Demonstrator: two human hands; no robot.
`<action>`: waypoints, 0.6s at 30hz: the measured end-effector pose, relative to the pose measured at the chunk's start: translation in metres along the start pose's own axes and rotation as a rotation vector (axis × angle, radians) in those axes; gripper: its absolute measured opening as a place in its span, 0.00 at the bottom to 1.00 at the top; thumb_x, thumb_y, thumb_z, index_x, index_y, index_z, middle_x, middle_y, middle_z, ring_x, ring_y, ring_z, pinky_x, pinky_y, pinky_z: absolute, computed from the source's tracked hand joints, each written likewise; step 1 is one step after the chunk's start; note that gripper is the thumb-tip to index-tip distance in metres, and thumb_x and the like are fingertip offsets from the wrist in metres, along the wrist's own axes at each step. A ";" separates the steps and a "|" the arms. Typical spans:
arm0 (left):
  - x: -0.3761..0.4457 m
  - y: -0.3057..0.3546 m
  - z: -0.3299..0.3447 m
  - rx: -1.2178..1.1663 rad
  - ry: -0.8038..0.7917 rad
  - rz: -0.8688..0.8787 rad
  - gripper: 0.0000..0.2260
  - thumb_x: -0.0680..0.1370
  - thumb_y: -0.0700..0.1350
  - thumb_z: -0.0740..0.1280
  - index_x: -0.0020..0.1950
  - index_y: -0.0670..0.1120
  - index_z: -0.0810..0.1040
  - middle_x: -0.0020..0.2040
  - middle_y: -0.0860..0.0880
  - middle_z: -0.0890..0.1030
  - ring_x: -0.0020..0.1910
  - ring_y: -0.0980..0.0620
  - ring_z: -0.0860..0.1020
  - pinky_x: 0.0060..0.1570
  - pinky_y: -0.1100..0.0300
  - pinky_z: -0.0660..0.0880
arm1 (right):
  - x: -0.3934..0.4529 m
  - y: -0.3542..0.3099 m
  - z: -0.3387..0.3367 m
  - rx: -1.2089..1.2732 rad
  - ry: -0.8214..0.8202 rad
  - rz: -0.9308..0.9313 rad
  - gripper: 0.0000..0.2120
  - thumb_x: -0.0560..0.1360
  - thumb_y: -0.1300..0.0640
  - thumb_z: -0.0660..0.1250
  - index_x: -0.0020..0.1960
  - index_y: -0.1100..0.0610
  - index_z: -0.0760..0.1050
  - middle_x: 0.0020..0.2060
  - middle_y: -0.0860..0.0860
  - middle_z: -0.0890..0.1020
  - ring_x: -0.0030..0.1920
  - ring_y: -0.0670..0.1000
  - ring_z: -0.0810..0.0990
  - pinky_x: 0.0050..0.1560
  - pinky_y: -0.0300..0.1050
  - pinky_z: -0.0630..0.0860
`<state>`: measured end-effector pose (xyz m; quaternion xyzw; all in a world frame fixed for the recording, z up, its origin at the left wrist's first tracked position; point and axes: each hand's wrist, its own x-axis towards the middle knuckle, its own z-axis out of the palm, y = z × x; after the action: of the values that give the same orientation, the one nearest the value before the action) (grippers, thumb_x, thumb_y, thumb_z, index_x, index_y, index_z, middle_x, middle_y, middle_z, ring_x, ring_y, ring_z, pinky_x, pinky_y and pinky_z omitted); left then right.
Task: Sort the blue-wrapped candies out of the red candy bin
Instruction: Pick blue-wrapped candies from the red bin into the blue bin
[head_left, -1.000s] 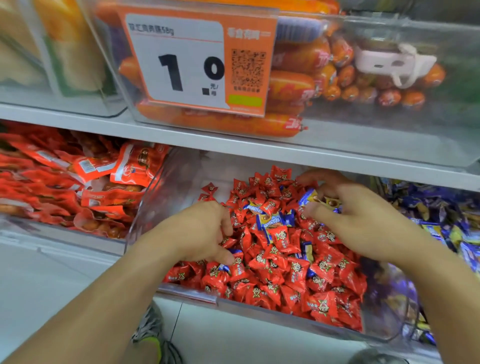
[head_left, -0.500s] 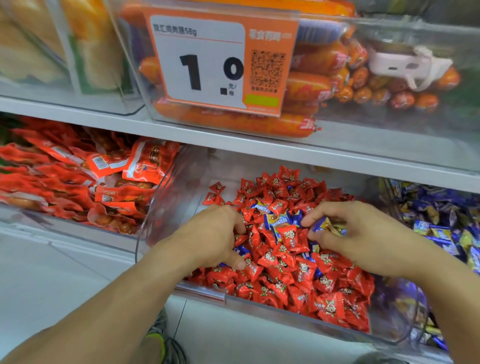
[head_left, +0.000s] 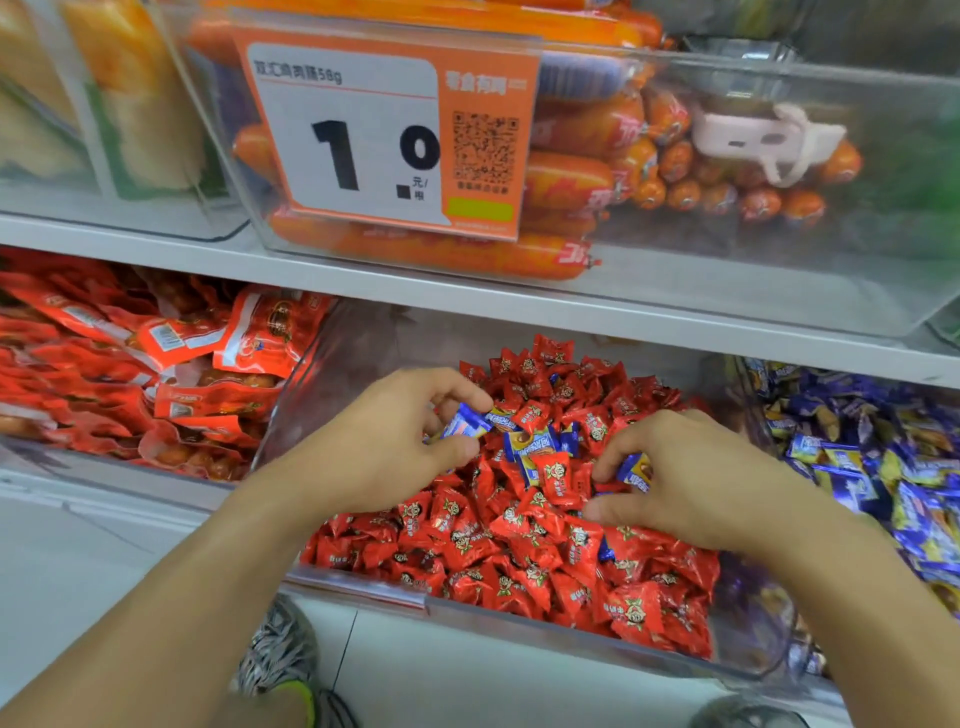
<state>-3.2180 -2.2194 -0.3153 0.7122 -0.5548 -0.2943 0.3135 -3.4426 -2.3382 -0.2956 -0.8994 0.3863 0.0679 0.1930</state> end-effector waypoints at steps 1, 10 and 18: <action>0.001 0.003 0.003 -0.028 -0.005 -0.002 0.10 0.76 0.42 0.71 0.54 0.55 0.78 0.41 0.52 0.82 0.40 0.52 0.82 0.48 0.54 0.79 | -0.001 -0.002 -0.001 -0.019 -0.023 0.002 0.18 0.65 0.35 0.75 0.50 0.43 0.81 0.42 0.42 0.80 0.48 0.44 0.70 0.48 0.42 0.69; 0.015 0.020 0.037 0.116 0.026 -0.030 0.08 0.74 0.54 0.71 0.49 0.55 0.76 0.30 0.54 0.76 0.26 0.58 0.70 0.33 0.61 0.72 | -0.005 0.004 -0.008 0.060 -0.024 -0.076 0.12 0.65 0.43 0.78 0.39 0.46 0.78 0.29 0.43 0.78 0.32 0.39 0.74 0.34 0.34 0.68; 0.014 0.020 0.037 0.349 -0.037 0.018 0.13 0.71 0.56 0.75 0.53 0.54 0.81 0.46 0.56 0.79 0.44 0.57 0.76 0.44 0.60 0.73 | -0.004 0.004 -0.021 0.343 0.141 -0.063 0.08 0.72 0.55 0.73 0.47 0.48 0.75 0.25 0.47 0.81 0.21 0.42 0.75 0.26 0.35 0.69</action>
<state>-3.2559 -2.2410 -0.3238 0.7452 -0.6095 -0.2039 0.1774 -3.4487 -2.3463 -0.2764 -0.8674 0.3766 -0.0682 0.3180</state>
